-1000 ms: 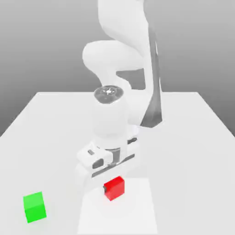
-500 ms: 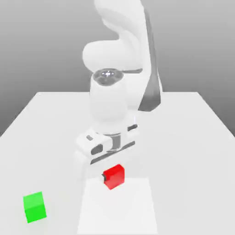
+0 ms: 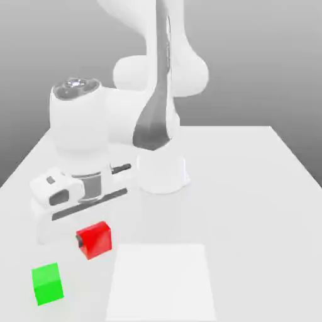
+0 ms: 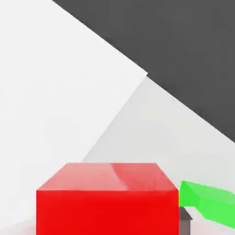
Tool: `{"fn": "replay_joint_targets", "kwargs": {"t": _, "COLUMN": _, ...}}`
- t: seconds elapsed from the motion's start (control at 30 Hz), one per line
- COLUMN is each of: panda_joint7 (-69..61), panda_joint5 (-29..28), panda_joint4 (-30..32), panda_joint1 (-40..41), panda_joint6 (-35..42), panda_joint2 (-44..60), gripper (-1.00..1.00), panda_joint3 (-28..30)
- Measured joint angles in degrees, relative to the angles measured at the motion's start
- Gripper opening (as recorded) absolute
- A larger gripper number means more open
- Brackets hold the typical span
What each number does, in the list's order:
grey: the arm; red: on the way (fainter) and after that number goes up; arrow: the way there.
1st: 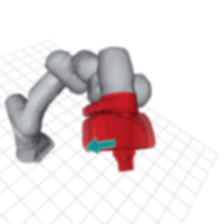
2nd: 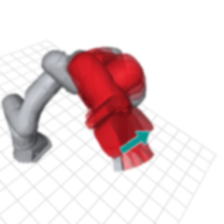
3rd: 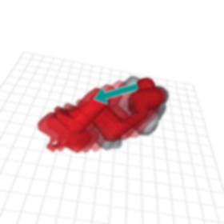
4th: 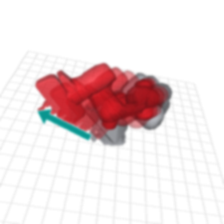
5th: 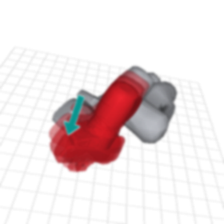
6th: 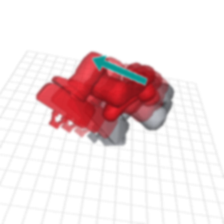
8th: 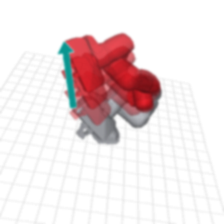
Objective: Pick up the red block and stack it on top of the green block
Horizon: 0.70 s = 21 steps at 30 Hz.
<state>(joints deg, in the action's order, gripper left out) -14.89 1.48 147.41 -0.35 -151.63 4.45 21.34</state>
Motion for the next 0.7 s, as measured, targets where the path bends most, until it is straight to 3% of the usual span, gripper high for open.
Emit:
{"fn": "replay_joint_targets", "kwargs": {"t": 0.17, "panda_joint7": -10.5, "panda_joint5": 3.9, "panda_joint4": -5.6, "panda_joint1": 4.6, "panda_joint6": 2.8, "panda_joint2": 3.3, "gripper": -1.0, "panda_joint3": 0.9}}
{"fn": "replay_joint_targets", "kwargs": {"t": 0.3, "panda_joint7": -15.9, "panda_joint5": 9.9, "panda_joint4": -6.8, "panda_joint1": 7.1, "panda_joint6": -2.5, "panda_joint2": 10.4, "gripper": -1.0, "panda_joint3": -1.9}}
{"fn": "replay_joint_targets", "kwargs": {"t": 0.33, "panda_joint7": -17.0, "panda_joint5": 11.4, "panda_joint4": -7.0, "panda_joint1": 7.9, "panda_joint6": -4.1, "panda_joint2": 12.2, "gripper": 1.0, "panda_joint3": -2.9}}
{"fn": "replay_joint_targets", "kwargs": {"t": 0.57, "panda_joint7": -17.2, "panda_joint5": 11.6, "panda_joint4": -7.0, "panda_joint1": 8.1, "panda_joint6": -4.4, "panda_joint2": 12.6, "gripper": 1.0, "panda_joint3": -3.1}}
{"fn": "replay_joint_targets", "kwargs": {"t": 0.7, "panda_joint7": -13.1, "panda_joint5": 5.9, "panda_joint4": -6.6, "panda_joint1": 6.7, "panda_joint6": 1.3, "panda_joint2": 5.8, "gripper": 1.0, "panda_joint3": -0.7}}
